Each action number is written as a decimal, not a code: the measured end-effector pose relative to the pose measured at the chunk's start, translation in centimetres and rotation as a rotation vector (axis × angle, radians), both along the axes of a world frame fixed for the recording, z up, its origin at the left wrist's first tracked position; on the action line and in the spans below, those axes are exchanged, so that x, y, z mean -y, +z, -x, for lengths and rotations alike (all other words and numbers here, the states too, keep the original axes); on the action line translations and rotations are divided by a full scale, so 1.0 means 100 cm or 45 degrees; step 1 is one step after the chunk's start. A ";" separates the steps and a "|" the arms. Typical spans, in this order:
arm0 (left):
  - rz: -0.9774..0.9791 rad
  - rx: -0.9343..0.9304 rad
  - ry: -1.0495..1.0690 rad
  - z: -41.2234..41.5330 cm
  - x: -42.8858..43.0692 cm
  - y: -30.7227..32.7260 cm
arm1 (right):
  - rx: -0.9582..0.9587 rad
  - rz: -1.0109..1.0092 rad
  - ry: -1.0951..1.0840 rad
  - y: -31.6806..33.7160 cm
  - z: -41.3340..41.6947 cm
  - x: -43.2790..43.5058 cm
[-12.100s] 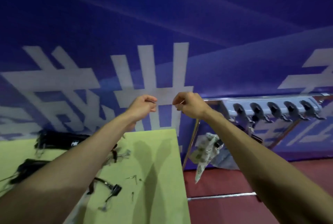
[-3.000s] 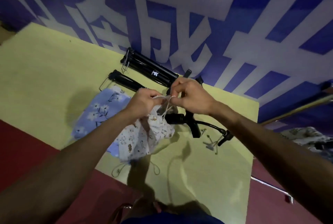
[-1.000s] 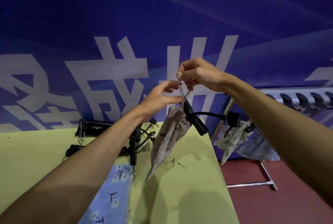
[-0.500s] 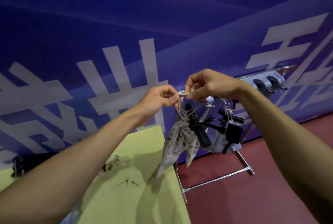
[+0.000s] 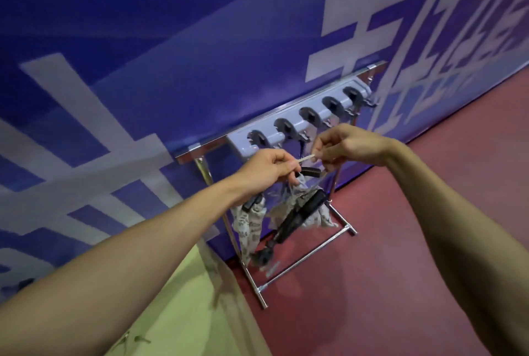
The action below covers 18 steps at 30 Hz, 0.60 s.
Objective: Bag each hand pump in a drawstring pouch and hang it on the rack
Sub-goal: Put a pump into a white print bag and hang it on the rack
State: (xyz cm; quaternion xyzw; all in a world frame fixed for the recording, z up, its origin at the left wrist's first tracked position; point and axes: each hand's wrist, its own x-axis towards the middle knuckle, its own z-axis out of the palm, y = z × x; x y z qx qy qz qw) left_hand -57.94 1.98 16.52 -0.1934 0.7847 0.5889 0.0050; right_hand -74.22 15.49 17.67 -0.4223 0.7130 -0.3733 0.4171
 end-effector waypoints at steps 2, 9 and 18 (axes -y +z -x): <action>-0.017 0.046 -0.021 0.024 -0.003 -0.015 | -0.004 0.017 -0.089 -0.017 0.018 -0.005; 0.013 0.113 0.039 0.080 0.000 -0.041 | -0.235 0.128 -0.509 -0.061 0.054 0.014; 0.001 0.310 0.230 0.122 0.014 -0.072 | -0.483 0.064 -0.818 -0.104 0.073 0.064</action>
